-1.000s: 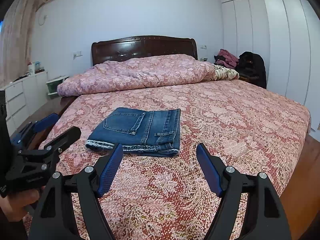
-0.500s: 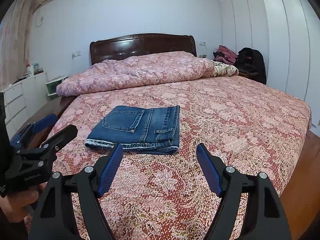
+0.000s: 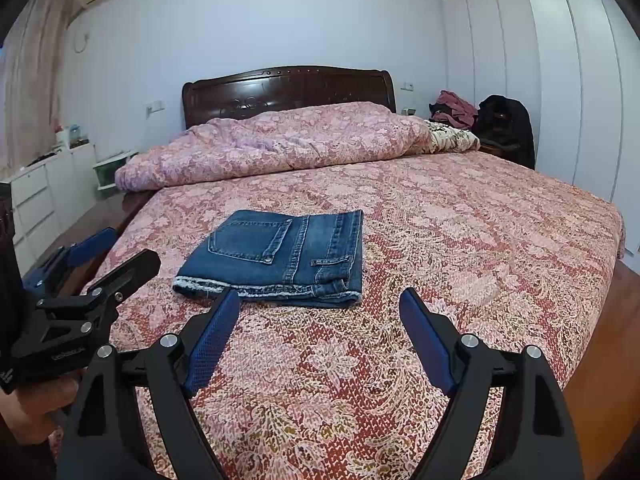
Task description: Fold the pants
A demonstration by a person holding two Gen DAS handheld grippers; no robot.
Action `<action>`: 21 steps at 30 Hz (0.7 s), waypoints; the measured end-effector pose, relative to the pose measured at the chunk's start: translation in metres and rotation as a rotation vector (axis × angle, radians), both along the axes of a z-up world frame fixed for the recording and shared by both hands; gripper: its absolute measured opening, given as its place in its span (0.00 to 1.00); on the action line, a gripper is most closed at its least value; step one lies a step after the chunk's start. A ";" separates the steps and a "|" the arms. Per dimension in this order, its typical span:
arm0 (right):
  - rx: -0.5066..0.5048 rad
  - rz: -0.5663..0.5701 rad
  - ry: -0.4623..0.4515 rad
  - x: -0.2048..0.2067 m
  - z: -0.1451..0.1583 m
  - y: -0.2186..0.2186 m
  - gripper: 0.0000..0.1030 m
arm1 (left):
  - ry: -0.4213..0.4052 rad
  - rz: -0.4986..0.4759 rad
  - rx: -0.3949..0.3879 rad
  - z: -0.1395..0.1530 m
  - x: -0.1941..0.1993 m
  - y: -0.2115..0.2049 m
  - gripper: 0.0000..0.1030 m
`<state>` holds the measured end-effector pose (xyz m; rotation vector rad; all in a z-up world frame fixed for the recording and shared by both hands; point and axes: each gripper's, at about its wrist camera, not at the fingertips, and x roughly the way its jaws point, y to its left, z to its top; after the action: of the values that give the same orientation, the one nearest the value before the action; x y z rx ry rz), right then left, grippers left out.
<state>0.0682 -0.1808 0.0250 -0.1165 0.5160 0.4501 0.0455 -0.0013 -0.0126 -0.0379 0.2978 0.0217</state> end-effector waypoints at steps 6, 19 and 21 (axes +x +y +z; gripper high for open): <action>0.005 0.004 0.003 0.001 0.001 0.000 0.79 | 0.003 -0.004 0.002 0.000 0.000 0.000 0.98; 0.004 -0.005 0.007 -0.001 0.001 -0.001 0.79 | 0.006 -0.007 0.002 0.000 0.000 0.000 0.98; 0.005 -0.007 0.007 -0.001 0.000 -0.001 0.79 | 0.006 -0.007 0.000 0.000 0.000 0.000 0.98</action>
<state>0.0669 -0.1814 0.0253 -0.1086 0.5223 0.4447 0.0456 -0.0013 -0.0127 -0.0363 0.3038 0.0146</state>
